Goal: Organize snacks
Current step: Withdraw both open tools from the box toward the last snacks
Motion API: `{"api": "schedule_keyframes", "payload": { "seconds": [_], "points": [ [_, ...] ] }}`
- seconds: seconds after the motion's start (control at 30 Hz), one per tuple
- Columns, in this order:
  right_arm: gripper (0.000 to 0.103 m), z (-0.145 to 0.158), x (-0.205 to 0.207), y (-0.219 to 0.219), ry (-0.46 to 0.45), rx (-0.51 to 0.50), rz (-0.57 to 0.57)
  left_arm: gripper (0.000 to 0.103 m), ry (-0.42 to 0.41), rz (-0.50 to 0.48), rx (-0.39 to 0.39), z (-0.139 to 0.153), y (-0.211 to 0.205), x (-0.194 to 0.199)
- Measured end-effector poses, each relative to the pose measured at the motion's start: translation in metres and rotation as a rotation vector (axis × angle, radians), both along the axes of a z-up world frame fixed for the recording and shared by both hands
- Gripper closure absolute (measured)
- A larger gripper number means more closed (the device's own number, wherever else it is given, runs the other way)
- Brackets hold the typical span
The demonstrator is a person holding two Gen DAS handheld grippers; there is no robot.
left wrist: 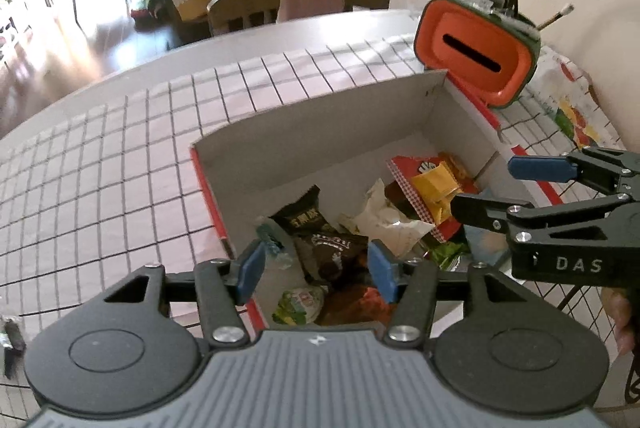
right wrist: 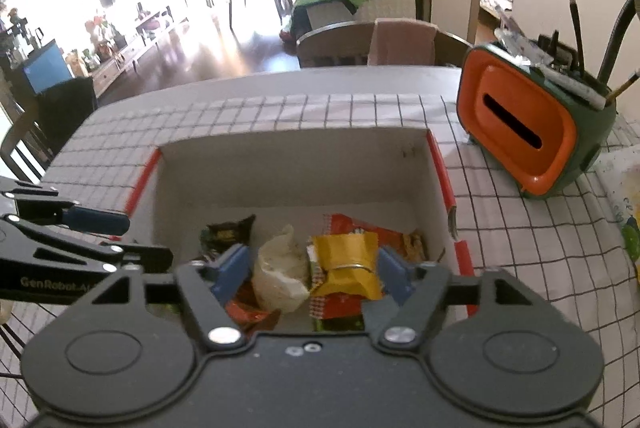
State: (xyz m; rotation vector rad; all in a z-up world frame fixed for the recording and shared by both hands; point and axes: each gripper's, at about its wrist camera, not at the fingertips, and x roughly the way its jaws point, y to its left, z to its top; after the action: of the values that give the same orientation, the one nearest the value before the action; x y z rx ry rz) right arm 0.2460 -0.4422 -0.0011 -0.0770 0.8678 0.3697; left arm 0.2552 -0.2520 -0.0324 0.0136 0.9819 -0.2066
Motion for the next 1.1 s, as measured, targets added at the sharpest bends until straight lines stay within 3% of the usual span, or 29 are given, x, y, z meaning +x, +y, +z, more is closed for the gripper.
{"api": "schedule_keyframes", "payload": {
  "seconds": [0.33, 0.63, 1.1],
  "points": [
    [0.015, 0.023, -0.024, 0.021, -0.047, 0.056, 0.051, 0.039, -0.111, 0.022, -0.005, 0.029, 0.023, -0.036],
    [0.004, 0.038, -0.047, 0.057, -0.109, 0.057, 0.115, 0.025, -0.211, 0.073, -0.037, 0.047, 0.067, -0.071],
    [0.000, 0.035, -0.057, 0.138, -0.106, 0.114, 0.225, 0.018, -0.265, 0.176, -0.013, 0.041, 0.158, -0.113]
  ]
}}
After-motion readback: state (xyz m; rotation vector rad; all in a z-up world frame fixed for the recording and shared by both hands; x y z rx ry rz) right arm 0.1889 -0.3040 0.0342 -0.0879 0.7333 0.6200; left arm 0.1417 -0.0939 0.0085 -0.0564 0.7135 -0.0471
